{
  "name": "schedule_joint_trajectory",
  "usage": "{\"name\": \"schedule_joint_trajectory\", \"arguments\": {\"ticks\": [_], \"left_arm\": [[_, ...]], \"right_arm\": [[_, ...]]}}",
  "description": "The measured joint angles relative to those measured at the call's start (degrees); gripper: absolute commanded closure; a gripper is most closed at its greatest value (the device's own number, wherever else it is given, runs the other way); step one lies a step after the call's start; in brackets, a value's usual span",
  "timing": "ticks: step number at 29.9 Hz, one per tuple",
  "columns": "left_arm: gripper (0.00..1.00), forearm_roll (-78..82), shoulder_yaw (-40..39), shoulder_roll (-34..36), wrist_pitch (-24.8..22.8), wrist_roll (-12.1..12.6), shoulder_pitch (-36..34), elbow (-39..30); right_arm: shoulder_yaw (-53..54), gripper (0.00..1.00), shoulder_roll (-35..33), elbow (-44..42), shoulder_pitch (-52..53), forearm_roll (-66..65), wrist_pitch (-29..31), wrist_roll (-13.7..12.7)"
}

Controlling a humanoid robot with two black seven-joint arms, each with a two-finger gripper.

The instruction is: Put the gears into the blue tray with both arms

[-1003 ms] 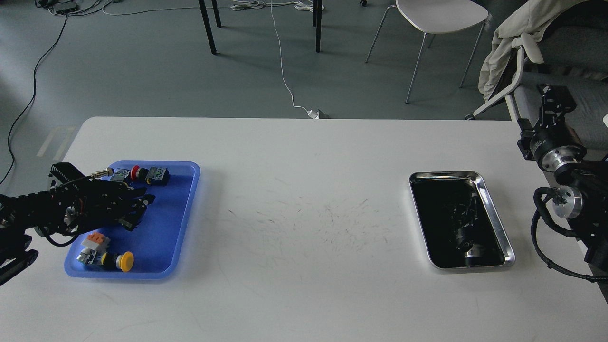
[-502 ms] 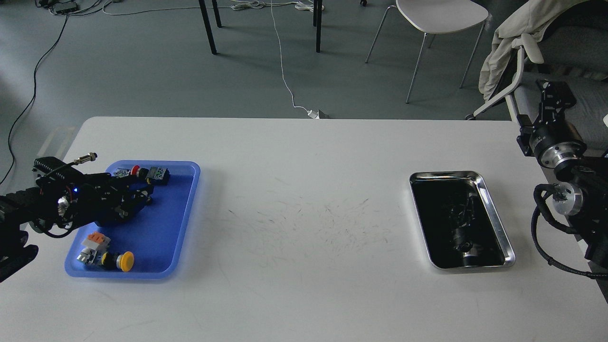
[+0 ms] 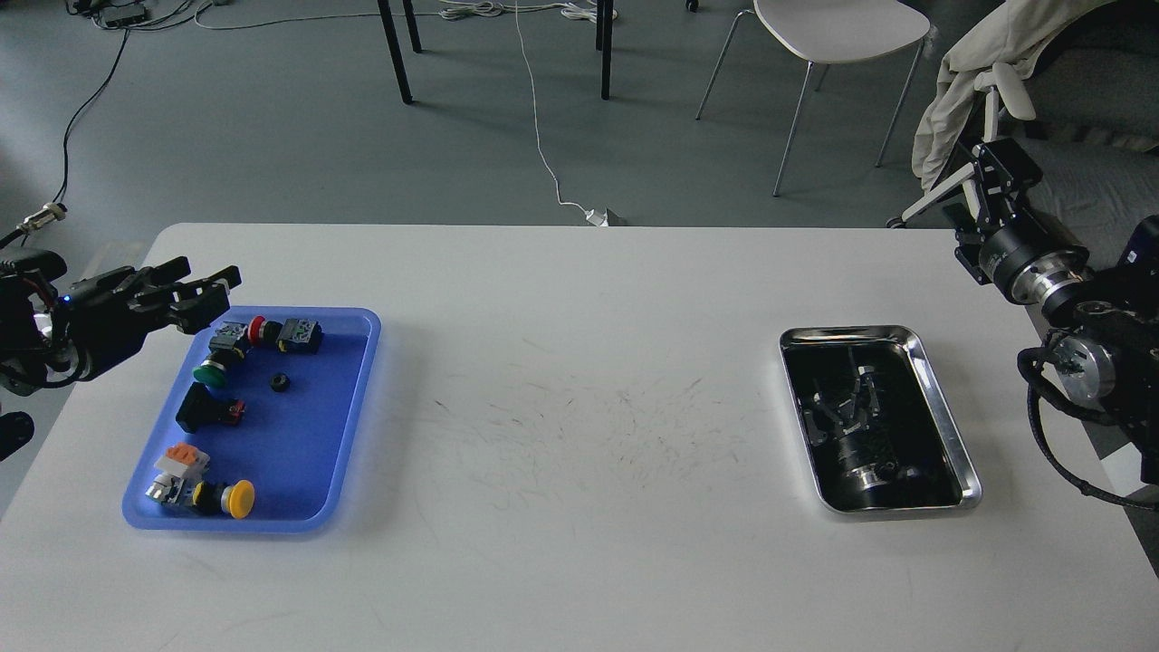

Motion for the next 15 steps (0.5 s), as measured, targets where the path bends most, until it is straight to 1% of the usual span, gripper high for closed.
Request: {"name": "schedule_joint_trajectory", "arguments": {"ticks": [7,11,15], "left_arm": [[0.20,-14.17,-0.11,-0.51,-0.01,-0.02,-0.01,-0.06],[0.15,-22.24,-0.56,-1.13,0.14,-0.02,0.12,0.77],[0.11,-29.58,-1.00,-3.66,0.14,-0.02,0.09,2.76]], "right_arm": [[-17.40,0.06,-5.32,3.74,9.29,-3.71,8.04,0.00],[-21.23,0.06,-8.14,4.88,13.01,-7.27,13.65,0.00],[-22.00,0.06,-9.82,5.71,15.07,-14.47,16.72,0.00]]}}
